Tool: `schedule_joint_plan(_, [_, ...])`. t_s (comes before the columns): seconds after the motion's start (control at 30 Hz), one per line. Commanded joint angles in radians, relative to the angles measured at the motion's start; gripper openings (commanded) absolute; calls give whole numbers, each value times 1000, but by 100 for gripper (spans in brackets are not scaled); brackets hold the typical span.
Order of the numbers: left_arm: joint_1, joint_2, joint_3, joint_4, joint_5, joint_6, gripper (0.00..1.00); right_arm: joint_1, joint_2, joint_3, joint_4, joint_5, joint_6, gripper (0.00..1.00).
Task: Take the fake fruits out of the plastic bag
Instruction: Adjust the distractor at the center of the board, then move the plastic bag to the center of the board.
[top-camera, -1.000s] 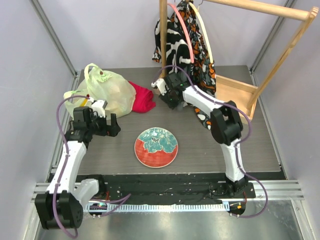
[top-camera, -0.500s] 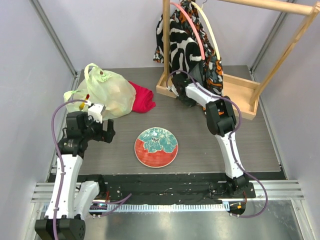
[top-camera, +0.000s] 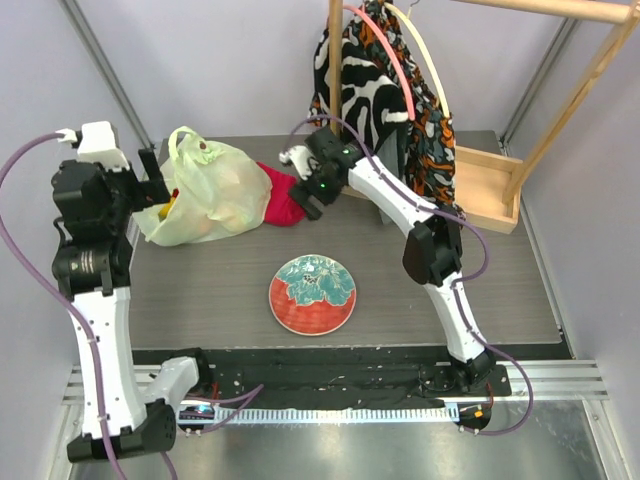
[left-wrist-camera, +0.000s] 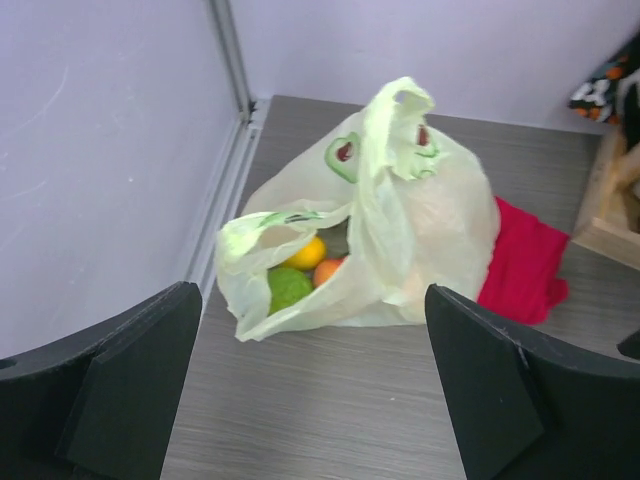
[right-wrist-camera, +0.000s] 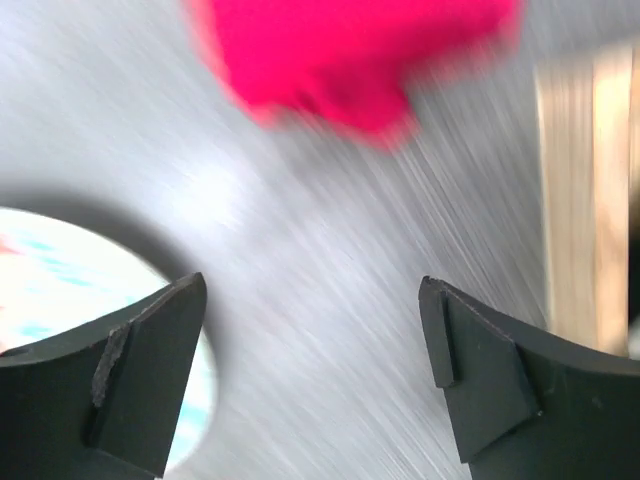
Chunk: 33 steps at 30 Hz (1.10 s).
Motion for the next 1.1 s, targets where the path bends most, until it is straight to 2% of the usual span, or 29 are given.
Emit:
schedule_joint_plan(0.0, [50,104,66,-39,-70,35,100,11,-133,180,75,-278,209,97])
schedule_joint_plan(0.07, [97,172,97,-42,-53,20,100,9,-165,180,196,-338,272,98])
schedule_joint_plan(0.13, [139,235,181,-68,-21,13,95,9,-189,157,332,-407,361,98])
schedule_joint_plan(0.17, [169,311,221,-91,1,24,94,11,-208,128,377,-429,391,98])
schedule_joint_plan(0.23, [194,405,369,-187,34,102,91,11,-220,99,475,-458,476,98])
schedule_joint_plan(0.27, [223,483,412,-227,62,131,90,12,-219,90,489,-479,499,98])
schedule_joint_plan(0.33, [240,531,471,-292,98,189,91,12,-210,93,503,-482,543,98])
schedule_joint_plan(0.5, [265,621,427,-381,292,401,93,17,-220,71,529,-495,586,98])
schedule_joint_plan(0.7, [262,675,312,-300,171,472,93,26,-237,56,542,-507,591,98])
schedule_joint_plan(0.8, [262,698,305,-286,220,474,90,35,-233,45,546,-498,591,98])
schedule_joint_plan(0.83, [256,713,308,-289,229,472,86,41,-227,40,546,-490,589,98])
schedule_joint_plan(0.93, [243,735,325,-338,271,480,51,57,-217,37,551,-467,592,98])
schedule_joint_plan(0.97, [242,743,334,-391,318,475,32,60,-213,36,552,-463,594,97])
schedule_joint_plan(1.07, [242,708,336,-489,422,440,8,70,-207,39,569,-464,629,97])
